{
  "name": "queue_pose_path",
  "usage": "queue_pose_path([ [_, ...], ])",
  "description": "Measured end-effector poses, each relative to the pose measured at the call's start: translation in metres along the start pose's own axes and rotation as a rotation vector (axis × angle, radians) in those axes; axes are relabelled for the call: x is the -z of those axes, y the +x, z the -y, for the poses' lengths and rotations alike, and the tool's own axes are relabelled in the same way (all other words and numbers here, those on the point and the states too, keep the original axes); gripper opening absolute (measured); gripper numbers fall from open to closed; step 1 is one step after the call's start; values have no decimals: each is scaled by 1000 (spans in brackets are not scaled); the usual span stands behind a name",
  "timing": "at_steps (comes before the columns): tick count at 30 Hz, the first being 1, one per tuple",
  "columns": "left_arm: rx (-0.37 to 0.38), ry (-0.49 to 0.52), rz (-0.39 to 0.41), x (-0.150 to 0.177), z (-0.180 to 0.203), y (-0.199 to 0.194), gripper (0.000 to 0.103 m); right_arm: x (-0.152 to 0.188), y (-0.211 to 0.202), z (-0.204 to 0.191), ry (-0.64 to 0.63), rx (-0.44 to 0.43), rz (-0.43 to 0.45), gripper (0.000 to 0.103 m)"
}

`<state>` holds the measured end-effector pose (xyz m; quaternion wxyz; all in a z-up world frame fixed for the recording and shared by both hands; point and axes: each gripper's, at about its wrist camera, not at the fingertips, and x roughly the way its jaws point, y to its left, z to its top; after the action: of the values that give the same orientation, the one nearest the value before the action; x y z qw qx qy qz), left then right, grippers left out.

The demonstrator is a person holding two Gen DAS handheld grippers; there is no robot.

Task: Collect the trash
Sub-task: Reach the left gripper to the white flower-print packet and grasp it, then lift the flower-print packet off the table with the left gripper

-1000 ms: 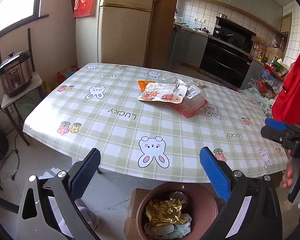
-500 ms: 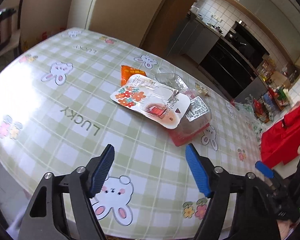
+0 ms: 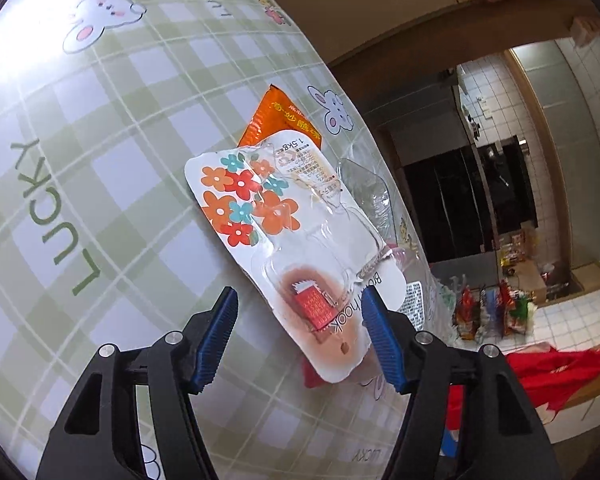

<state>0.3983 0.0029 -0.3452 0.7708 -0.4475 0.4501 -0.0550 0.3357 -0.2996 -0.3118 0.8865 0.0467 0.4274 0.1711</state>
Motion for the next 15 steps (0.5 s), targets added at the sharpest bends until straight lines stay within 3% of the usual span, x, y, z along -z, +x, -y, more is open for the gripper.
queue_pose_path([
  [7, 55, -70, 5, -7, -7, 13, 60, 1, 12, 5, 4, 7, -23, 97],
  [9, 53, -72, 0, -7, -7, 16, 48, 1, 14, 5, -2, 10, -27, 97],
  [12, 79, -62, -7, -6, -5, 14, 42, -1, 17, 3, -18, 14, -30, 97],
  [15, 92, -18, 26, -3, 1, 1, 28, -4, 17, 1, -33, 14, -27, 97],
])
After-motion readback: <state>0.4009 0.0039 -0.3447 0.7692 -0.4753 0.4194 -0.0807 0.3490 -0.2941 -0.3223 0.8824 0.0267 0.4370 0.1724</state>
